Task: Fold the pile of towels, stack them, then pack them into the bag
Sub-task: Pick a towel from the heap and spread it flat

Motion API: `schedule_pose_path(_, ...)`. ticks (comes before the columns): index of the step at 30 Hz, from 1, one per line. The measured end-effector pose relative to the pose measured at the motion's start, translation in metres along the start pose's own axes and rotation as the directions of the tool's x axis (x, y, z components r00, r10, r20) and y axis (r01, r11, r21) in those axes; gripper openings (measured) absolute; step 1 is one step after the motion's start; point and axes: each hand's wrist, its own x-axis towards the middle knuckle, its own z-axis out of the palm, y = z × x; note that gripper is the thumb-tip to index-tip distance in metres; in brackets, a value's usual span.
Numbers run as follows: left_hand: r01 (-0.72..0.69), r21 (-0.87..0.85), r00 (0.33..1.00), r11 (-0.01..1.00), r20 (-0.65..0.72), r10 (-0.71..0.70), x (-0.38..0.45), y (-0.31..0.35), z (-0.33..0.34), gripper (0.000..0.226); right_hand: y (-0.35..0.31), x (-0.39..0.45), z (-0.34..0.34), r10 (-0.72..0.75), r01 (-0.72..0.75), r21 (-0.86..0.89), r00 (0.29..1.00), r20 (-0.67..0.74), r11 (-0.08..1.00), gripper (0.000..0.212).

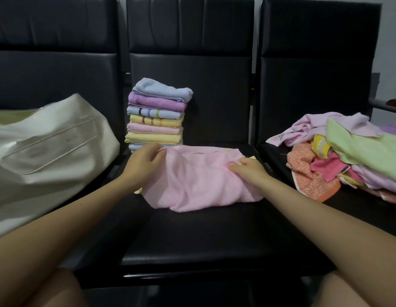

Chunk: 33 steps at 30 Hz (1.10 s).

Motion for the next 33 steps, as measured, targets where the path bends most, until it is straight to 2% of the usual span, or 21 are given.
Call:
schedule_pose_path(2,-0.017,-0.039,1.0,0.999,-0.021,0.016,-0.002,0.007,-0.002,0.024,-0.008,-0.002,-0.004,-0.043,0.049,0.078,0.996,-0.078,0.996,0.036)
schedule_pose_path(5,-0.017,-0.129,0.995,0.991,-0.096,0.005,-0.004,0.02,-0.009,0.029,-0.024,-0.012,-0.013,-0.077,0.108,0.235,0.988,-0.135,0.966,0.025)
schedule_pose_path(8,0.026,-0.284,0.99,0.958,-0.125,-0.064,-0.006,0.03,-0.016,0.031,-0.035,-0.027,-0.025,-0.08,0.106,0.344,0.993,-0.091,0.933,0.025)
schedule_pose_path(10,0.112,-0.418,0.982,0.902,-0.091,-0.164,-0.009,0.035,-0.023,0.028,-0.042,-0.035,-0.034,-0.058,0.074,0.372,0.997,-0.054,0.925,0.019)
schedule_pose_path(12,0.171,-0.556,0.974,0.814,-0.027,-0.223,-0.014,0.038,-0.03,0.024,-0.045,-0.041,-0.046,0.021,-0.001,0.359,0.998,-0.051,0.933,0.027)
schedule_pose_path(14,0.258,-0.601,0.964,0.756,0.112,-0.24,-0.021,0.037,-0.032,0.019,-0.039,-0.048,-0.06,0.073,-0.092,0.385,0.995,0.063,0.918,0.026)
schedule_pose_path(16,0.395,-0.482,0.912,0.782,0.305,-0.273,-0.032,0.028,-0.027,0.012,-0.025,-0.056,-0.07,0.086,-0.178,0.382,0.965,0.247,0.907,0.017)
schedule_pose_path(17,0.46,-0.343,0.861,0.819,0.399,-0.317,-0.039,0.022,-0.024,0.012,-0.012,-0.059,-0.072,0.113,-0.196,0.274,0.95,0.289,0.941,0.016)
schedule_pose_path(18,0.468,-0.143,0.805,0.872,0.477,-0.354,-0.046,0.015,-0.02,0.016,0.0,-0.064,-0.073,0.151,-0.181,0.077,0.943,0.295,0.98,0.017)
schedule_pose_path(19,0.38,0.092,0.759,0.921,0.537,-0.367,-0.053,0.011,-0.017,0.023,0.011,-0.066,-0.071,0.171,-0.119,-0.2,0.949,0.266,0.972,0.023)
schedule_pose_path(20,0.232,0.279,0.729,0.932,0.585,-0.356,-0.059,0.008,-0.014,0.026,0.021,-0.067,-0.069,0.146,-0.029,-0.419,0.957,0.25,0.908,0.03)
schedule_pose_path(21,0.078,0.384,0.725,0.92,0.612,-0.316,-0.063,0.006,-0.014,0.027,0.028,-0.066,-0.067,0.09,0.057,-0.517,0.963,0.255,0.854,0.035)
schedule_pose_path(22,0.002,0.404,0.736,0.915,0.618,-0.275,-0.065,0.007,-0.016,0.026,0.034,-0.063,-0.067,0.041,0.104,-0.532,0.966,0.254,0.84,0.037)
schedule_pose_path(23,-0.01,0.388,0.758,0.922,0.604,-0.246,-0.064,0.009,-0.02,0.027,0.036,-0.06,-0.068,-0.01,0.132,-0.499,0.971,0.239,0.856,0.039)
schedule_pose_path(26,0.102,0.232,0.866,0.967,0.457,-0.201,-0.049,0.007,-0.029,0.033,0.028,-0.047,-0.07,-0.186,0.23,-0.46,0.973,0.14,0.858,0.042)
schedule_pose_path(28,0.216,0.09,0.91,0.972,0.343,-0.234,-0.037,0.008,-0.032,0.03,0.018,-0.037,-0.067,-0.274,0.278,-0.334,0.96,0.06,0.901,0.04)
schedule_pose_path(30,0.261,0.052,0.934,0.964,0.237,-0.266,-0.026,0.006,-0.033,0.03,0.013,-0.026,-0.061,-0.269,0.258,-0.18,0.962,-0.037,0.949,0.032)
schedule_pose_path(33,0.245,0.152,0.953,0.958,0.145,-0.266,-0.016,-0.005,-0.03,0.036,0.006,-0.015,-0.046,-0.175,0.167,-0.09,0.98,-0.094,0.982,0.02)
